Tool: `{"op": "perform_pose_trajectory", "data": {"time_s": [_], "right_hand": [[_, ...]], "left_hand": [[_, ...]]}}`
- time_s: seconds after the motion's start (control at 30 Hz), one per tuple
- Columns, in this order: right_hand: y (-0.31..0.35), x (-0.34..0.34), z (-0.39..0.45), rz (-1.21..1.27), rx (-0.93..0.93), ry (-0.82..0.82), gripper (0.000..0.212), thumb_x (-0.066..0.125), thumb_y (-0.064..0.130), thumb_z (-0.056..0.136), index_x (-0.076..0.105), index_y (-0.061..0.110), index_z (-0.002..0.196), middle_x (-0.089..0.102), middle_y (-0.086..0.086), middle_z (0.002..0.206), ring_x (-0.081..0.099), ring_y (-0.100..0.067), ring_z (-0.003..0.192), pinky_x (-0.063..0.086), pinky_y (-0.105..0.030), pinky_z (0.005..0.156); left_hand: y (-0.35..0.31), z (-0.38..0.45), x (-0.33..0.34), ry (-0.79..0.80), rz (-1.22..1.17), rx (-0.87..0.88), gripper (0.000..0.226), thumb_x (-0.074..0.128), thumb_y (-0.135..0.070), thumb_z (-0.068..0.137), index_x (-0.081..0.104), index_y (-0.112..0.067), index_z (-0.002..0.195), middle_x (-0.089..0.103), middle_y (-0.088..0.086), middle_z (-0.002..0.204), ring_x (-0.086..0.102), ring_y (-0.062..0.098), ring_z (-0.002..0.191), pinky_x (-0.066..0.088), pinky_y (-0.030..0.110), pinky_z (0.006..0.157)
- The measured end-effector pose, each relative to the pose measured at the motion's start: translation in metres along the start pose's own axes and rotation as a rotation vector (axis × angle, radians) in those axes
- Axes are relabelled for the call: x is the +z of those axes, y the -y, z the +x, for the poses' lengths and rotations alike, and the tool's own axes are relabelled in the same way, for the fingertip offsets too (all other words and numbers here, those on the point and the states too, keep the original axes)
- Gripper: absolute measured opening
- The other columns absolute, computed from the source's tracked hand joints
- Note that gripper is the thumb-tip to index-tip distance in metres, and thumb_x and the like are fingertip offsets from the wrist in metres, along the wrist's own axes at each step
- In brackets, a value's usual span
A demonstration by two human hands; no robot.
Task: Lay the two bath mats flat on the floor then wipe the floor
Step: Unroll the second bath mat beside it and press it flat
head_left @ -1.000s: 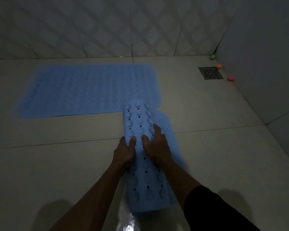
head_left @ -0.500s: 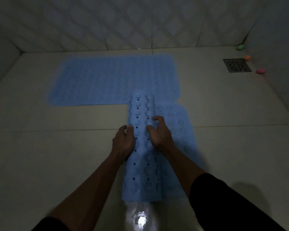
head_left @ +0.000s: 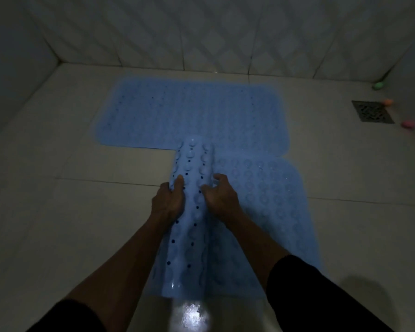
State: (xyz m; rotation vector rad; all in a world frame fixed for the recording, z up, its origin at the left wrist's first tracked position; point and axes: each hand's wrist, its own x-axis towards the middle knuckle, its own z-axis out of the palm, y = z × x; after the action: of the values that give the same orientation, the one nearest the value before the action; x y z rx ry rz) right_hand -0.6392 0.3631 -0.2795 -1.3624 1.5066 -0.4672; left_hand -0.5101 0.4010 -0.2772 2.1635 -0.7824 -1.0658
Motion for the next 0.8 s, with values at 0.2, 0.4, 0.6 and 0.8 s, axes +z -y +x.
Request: {"op": "perform_pose_trajectory", "data": {"time_s": [0.2,0.4,0.6,0.8], "right_hand": [[0.007,0.021,-0.001,-0.014,0.021,0.029,0.065,0.058,0.032,0.095,0.027,0.019,0.151,0.043,-0.014,0.148,0.047,-0.03,0.131,0.041,-0.036,0.107],[0.01,0.038,-0.006,0.107,-0.016,0.001,0.061,0.066,0.028,0.091,0.035,0.02,0.143,0.051,-0.009,0.14,0.054,-0.024,0.121,0.043,-0.026,0.092],[0.026,0.053,0.012,0.066,0.015,0.053,0.056,0.066,0.032,0.085,0.045,0.019,0.135,0.059,-0.011,0.129,0.061,-0.029,0.111,0.052,-0.046,0.096],[0.039,0.08,0.017,0.038,-0.043,0.094,0.056,0.068,0.037,0.083,0.042,0.024,0.132,0.058,0.0,0.121,0.061,-0.023,0.109,0.051,-0.042,0.096]], "left_hand": [[0.018,0.005,-0.019,0.023,0.026,0.063,0.069,0.047,-0.061,0.094,0.049,-0.01,0.14,0.056,0.012,0.139,0.055,0.029,0.123,0.041,0.027,0.095],[0.024,0.009,-0.032,-0.045,0.04,0.084,0.066,0.044,-0.054,0.098,0.045,-0.007,0.144,0.053,0.016,0.14,0.054,0.031,0.124,0.043,0.031,0.097],[0.025,0.023,-0.057,-0.083,0.041,0.057,0.055,0.038,-0.054,0.1,0.058,-0.015,0.133,0.062,0.013,0.131,0.057,0.031,0.118,0.045,0.034,0.1],[0.035,0.018,-0.067,-0.088,0.028,0.081,0.057,0.044,-0.053,0.099,0.052,-0.011,0.137,0.062,0.005,0.124,0.059,0.027,0.116,0.042,0.026,0.088]]}}
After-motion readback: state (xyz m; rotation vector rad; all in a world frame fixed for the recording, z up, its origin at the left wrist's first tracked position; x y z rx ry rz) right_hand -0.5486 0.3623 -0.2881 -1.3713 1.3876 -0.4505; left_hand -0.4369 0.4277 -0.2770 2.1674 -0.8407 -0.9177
